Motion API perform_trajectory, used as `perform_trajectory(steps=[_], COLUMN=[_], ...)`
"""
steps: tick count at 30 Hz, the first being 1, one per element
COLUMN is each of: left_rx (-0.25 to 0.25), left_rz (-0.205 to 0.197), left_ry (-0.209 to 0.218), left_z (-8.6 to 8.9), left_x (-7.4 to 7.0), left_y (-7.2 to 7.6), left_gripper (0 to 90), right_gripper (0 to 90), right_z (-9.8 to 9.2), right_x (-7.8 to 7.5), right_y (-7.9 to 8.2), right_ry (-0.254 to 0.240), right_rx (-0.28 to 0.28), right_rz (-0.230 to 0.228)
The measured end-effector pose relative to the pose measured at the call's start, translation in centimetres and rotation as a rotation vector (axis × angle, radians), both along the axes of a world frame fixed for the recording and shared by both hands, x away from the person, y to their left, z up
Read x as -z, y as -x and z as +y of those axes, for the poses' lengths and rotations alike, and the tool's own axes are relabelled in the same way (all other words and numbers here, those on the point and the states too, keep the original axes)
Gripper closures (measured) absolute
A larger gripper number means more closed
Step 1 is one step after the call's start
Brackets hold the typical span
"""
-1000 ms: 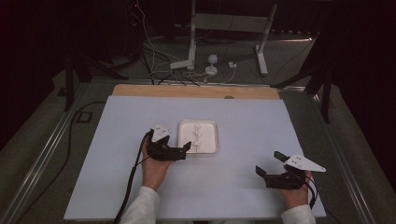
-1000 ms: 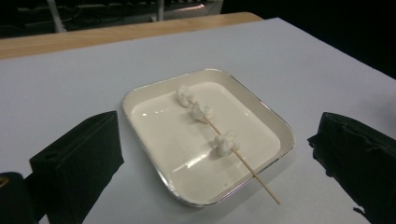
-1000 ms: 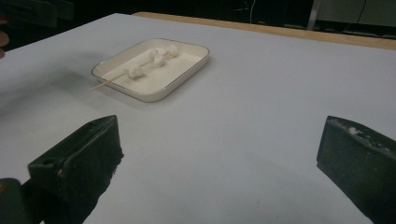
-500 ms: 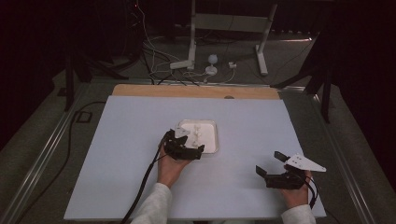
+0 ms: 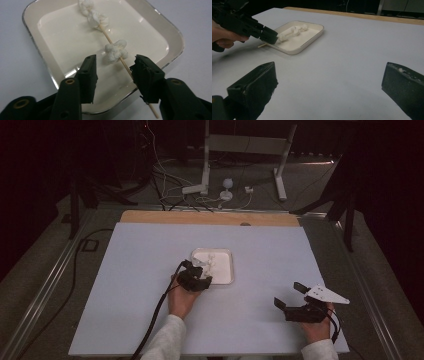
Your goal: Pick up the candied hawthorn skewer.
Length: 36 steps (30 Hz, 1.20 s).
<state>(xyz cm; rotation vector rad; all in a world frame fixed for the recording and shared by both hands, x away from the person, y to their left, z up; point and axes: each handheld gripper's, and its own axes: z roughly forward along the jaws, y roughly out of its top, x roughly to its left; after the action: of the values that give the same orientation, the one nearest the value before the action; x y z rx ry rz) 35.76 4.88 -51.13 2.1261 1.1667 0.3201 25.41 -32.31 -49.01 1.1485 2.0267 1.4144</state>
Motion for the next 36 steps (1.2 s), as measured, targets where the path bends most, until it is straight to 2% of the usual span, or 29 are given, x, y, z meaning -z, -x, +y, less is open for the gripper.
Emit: perform_trajectory(steps=[2,3,5,6,10,15,18,22,25,28,32,35,36], left_rx=[-0.009,-0.012,-0.023,-0.032,-0.052,-0.047,-0.045,-0.044,-0.044,-0.049,-0.057,-0.04,-0.043], left_rz=[0.013,0.015,0.023,0.026,0.047,0.088,0.107,0.137,0.144,0.141,0.14,0.152,0.155], left_ry=[-0.019,-0.014,-0.013,-0.014,-0.007,0.005,-0.018,-0.026,-0.044,-0.036,-0.013,-0.01,0.004], left_z=[0.3,0.5,0.8,0.8,1.0,1.0,1.0,1.1,1.1,1.3,1.2,1.1,1.1], left_x=[0.1,0.2,0.1,0.1,0.0,-0.2,-0.5,-0.7,-0.8,-0.6,-0.5,-0.6,-0.5], left_y=[-0.2,-0.3,-0.4,-0.5,-0.6,-0.5,-0.3,-0.3,-0.5,-0.6,-0.8,-0.9,-0.9], left_gripper=[60.0,60.0,67.1,67.1,76.5,75.8,72.8,71.8,76.6,87.7,88.6,89.3,89.5], right_gripper=[0.0,0.0,0.0,0.0,0.0,0.0,0.0,0.0,0.0,0.0,0.0,0.0,0.0], right_z=[0.0,0.0,0.0,0.0,0.0,-0.1,-0.2,-0.3,-0.4,-0.3,-0.3,-0.4,-0.4], right_x=[0.0,0.0,0.0,0.0,0.1,0.0,0.1,0.1,0.1,0.1,0.1,0.1,0.1], right_y=[0.0,0.0,0.0,0.0,-0.1,-0.1,-0.1,-0.1,-0.1,-0.2,-0.2,-0.2,-0.2], right_ry=[0.0,0.0,-0.003,-0.003,-0.008,-0.01,-0.015,-0.028,-0.028,-0.03,-0.03,-0.038,-0.044], right_rx=[-0.001,-0.001,0.0,0.0,-0.001,-0.001,0.001,0.004,0.005,0.002,0.001,0.003,0.005], right_rz=[0.002,0.002,0.005,0.005,0.01,0.011,0.014,0.02,0.023,0.024,0.026,0.024,0.024])
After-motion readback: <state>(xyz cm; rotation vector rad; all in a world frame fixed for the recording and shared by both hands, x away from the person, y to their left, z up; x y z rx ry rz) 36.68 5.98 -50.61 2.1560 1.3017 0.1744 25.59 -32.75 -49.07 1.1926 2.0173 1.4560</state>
